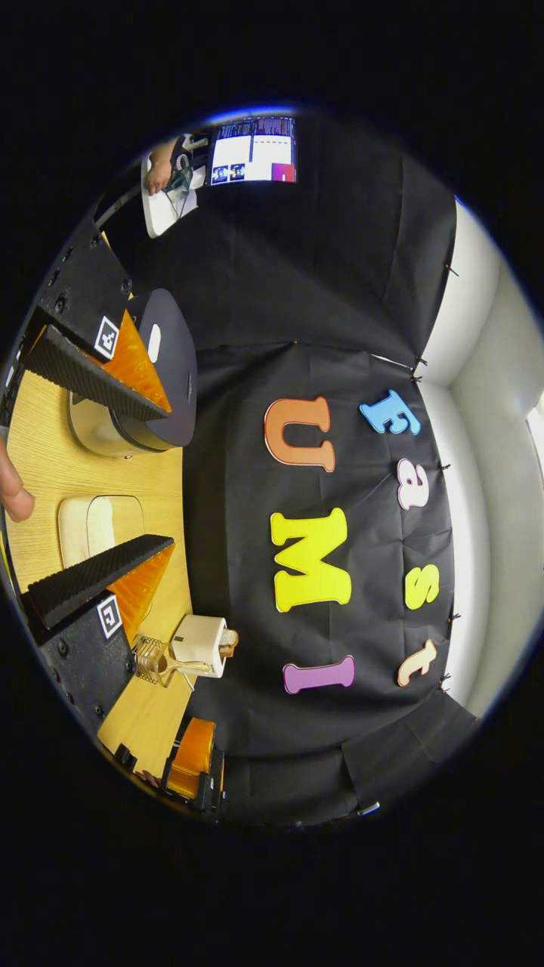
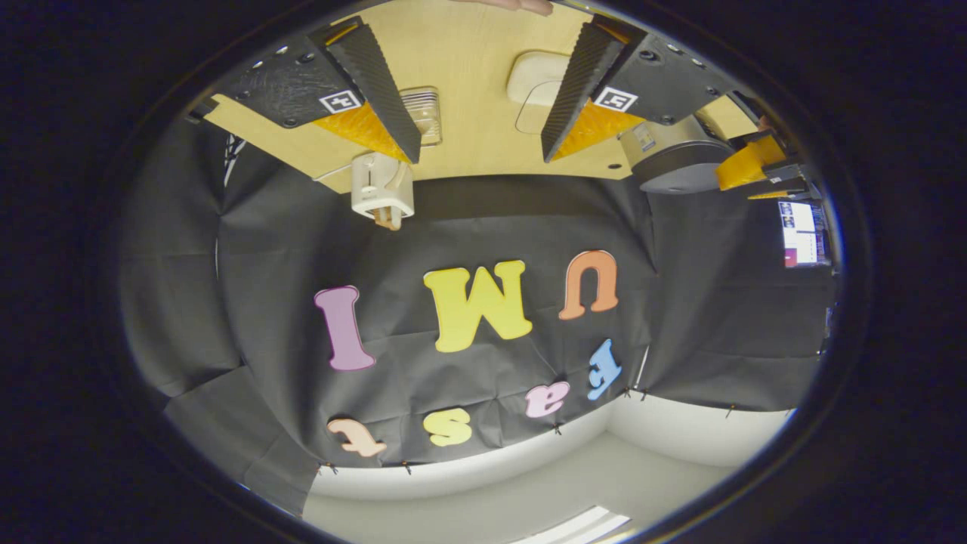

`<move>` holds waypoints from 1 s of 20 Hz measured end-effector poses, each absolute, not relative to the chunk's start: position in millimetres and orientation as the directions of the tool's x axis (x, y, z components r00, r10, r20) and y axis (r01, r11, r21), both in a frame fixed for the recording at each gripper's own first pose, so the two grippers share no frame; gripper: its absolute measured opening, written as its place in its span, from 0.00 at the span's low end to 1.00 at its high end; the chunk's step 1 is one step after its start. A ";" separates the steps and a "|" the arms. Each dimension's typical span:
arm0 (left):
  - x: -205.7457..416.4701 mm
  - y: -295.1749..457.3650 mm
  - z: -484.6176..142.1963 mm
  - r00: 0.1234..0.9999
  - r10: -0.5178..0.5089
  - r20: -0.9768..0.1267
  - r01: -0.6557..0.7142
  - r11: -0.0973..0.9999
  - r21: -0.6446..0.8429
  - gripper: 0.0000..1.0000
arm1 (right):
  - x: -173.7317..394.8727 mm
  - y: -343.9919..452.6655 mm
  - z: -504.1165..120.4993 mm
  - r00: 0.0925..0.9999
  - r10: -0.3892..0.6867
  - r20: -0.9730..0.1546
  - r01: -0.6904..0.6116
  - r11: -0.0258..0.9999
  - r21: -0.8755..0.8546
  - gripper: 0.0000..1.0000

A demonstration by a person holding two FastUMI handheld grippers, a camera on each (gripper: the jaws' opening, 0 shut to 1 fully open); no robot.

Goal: Close the left gripper, press the button to open the rice cooker; take a wooden spoon from the chopstick holder with the right hand, scoop a spoonful of rice and pour it into the rice cooker, then put the wooden spoon back into the chopstick holder.

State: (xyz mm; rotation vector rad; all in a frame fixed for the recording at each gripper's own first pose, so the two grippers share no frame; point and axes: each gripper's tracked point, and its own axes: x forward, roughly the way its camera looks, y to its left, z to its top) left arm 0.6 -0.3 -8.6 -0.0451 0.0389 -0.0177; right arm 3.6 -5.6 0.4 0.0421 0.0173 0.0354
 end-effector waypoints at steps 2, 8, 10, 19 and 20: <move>2.7 6.4 -12.4 0.999 -0.009 -0.050 0.007 0.999 -0.048 0.97 | 4.3 -8.8 0.3 0.999 0.030 -0.017 -0.029 0.998 0.047 0.95; 26.1 60.1 -17.1 0.993 0.028 -0.115 -0.034 0.998 -0.052 0.94 | 8.2 -19.7 -1.7 0.999 0.009 -0.033 -0.006 0.998 0.069 0.95; 37.0 81.7 -15.4 0.988 0.040 -0.149 -0.051 0.996 -0.067 0.89 | 8.9 -21.2 -2.8 0.999 0.005 -0.040 -0.002 0.997 0.071 0.91; 87.6 138.1 -45.2 0.930 0.033 -0.366 -0.054 0.997 -0.048 0.36 | 8.8 -27.0 1.7 0.999 -0.002 -0.038 0.005 0.997 0.081 0.95; 89.7 144.2 -52.4 0.920 0.039 -0.390 -0.064 0.997 -0.049 0.16 | 8.5 -29.3 1.4 0.999 -0.008 -0.036 0.011 0.997 0.083 1.00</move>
